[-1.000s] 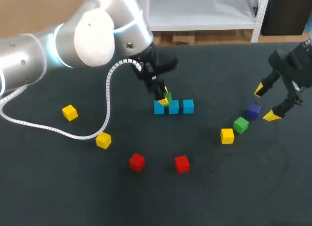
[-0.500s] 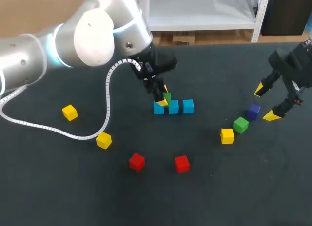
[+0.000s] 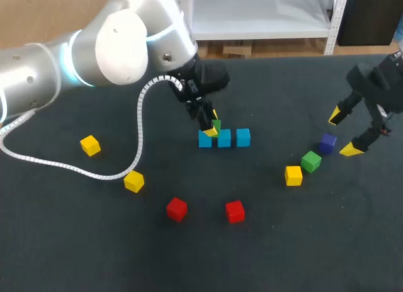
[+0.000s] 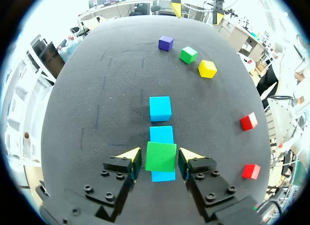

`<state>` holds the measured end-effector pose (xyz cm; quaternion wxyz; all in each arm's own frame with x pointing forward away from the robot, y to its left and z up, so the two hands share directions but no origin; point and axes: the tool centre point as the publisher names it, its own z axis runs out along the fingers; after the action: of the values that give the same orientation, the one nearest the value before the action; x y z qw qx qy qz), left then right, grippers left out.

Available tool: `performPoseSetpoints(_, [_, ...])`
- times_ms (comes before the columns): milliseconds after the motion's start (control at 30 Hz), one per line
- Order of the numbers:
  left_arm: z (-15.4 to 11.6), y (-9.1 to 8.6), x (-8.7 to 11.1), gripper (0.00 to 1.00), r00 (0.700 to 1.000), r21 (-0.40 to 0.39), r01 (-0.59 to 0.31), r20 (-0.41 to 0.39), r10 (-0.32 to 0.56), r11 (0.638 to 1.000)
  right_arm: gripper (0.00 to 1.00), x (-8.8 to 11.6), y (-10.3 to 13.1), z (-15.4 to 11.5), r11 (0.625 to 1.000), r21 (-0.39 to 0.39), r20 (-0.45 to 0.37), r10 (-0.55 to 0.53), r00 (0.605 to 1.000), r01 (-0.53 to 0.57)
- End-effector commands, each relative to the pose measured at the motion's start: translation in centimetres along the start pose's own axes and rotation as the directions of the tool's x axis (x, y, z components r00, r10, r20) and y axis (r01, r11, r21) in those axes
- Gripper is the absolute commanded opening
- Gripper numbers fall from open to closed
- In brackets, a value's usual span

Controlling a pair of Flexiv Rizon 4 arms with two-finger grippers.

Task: Place the blue cubes, place green cubes on the blue cubes, place the yellow cubes on the green cubes, then place the red cubes on the yellow cubes, and place purple cube on the red cubes.

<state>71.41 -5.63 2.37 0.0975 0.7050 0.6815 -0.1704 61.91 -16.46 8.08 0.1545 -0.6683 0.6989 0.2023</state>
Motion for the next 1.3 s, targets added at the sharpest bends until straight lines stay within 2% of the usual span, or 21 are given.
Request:
performPoseSetpoints(33, [-0.09,-0.14,-0.05,0.48,1.000,0.001,-0.004,0.003,0.004,1.000,1.00,0.03,-0.03,0.04,1.000,0.000,0.002,-0.001,1.000,0.001])
performPoseSetpoints(467, [0.05,-0.65,-0.23,0.47,1.000,0.005,0.002,0.007,-0.002,1.000,1.00,0.03,-0.03,0.04,1.000,0.000,0.002,-0.001,1.000,0.001])
performPoseSetpoints(600, [0.03,-0.64,-0.26,0.38,1.000,0.002,0.002,0.006,-0.002,1.000,1.00,0.03,-0.03,0.04,1.000,0.000,0.002,-0.001,1.000,0.001])
performPoseSetpoints(900, [0.14,-0.61,-0.45,0.45,1.000,0.006,0.004,0.007,-0.004,1.000,1.00,0.03,-0.03,0.04,1.000,0.000,0.002,-0.001,1.000,0.001])
performPoseSetpoints(933, [0.14,-0.61,-0.46,0.47,1.000,0.007,0.004,0.008,-0.004,1.000,1.00,0.03,-0.03,0.04,1.000,0.000,0.002,-0.001,1.000,0.001])
performPoseSetpoints(1000, [0.13,-0.61,-0.48,0.61,1.000,0.007,0.004,0.008,-0.004,1.000,1.00,0.03,-0.03,0.04,1.000,0.000,0.002,-0.001,1.000,0.001])
performPoseSetpoints(1100, [0.01,-0.59,-0.44,0.89,1.000,0.006,0.006,0.007,-0.006,1.000,1.00,0.03,-0.03,0.04,1.000,0.000,0.002,-0.001,1.000,0.001])
performPoseSetpoints(1133, [-0.04,-0.59,-0.39,0.96,1.000,0.005,0.006,0.006,-0.006,1.000,1.00,0.03,-0.03,0.04,1.000,0.000,0.002,-0.001,1.000,0.001])
performPoseSetpoints(1167, [-0.10,-0.58,-0.32,1.00,1.000,0.004,0.008,0.006,-0.008,1.000,1.00,0.03,-0.03,0.04,1.000,0.000,0.002,-0.001,1.000,0.001])
performPoseSetpoints(1300, [-0.56,-0.50,-0.03,1.00,1.000,-0.005,0.014,0.013,-0.014,1.000,1.00,0.03,-0.03,0.04,1.000,0.000,0.002,-0.001,1.000,0.001])
